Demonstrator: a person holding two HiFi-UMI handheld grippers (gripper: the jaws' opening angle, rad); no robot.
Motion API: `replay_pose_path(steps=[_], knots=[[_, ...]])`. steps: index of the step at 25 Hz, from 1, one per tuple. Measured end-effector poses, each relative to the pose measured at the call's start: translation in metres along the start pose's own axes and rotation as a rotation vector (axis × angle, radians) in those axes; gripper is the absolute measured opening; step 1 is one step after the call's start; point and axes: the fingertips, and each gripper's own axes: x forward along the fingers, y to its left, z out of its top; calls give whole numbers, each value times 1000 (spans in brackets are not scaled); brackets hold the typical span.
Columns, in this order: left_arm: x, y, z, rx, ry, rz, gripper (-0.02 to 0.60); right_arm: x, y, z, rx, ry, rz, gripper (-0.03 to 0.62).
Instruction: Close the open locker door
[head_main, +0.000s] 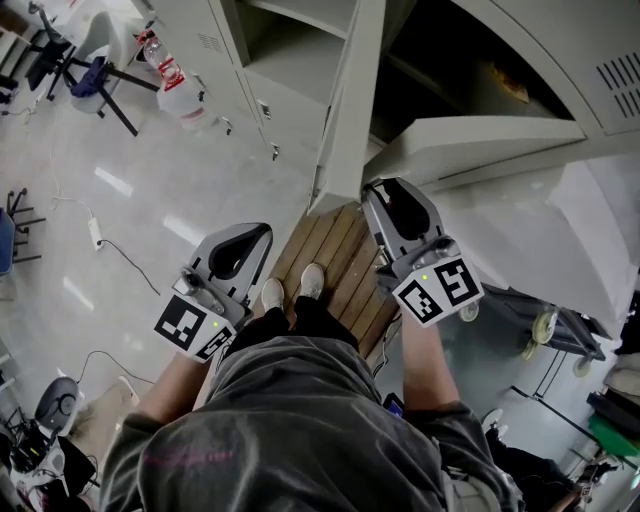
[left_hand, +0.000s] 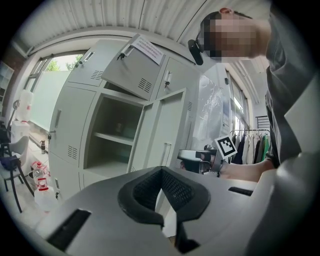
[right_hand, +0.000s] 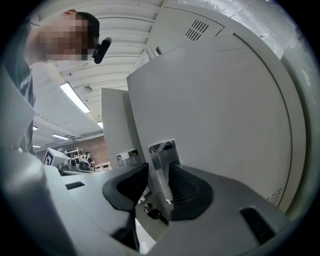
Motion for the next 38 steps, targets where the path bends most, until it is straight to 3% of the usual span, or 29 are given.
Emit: replay_pose_path(steps=[38], knots=[[39, 17, 12, -1, -36, 130, 14, 57, -84, 33, -27, -21, 18, 100]])
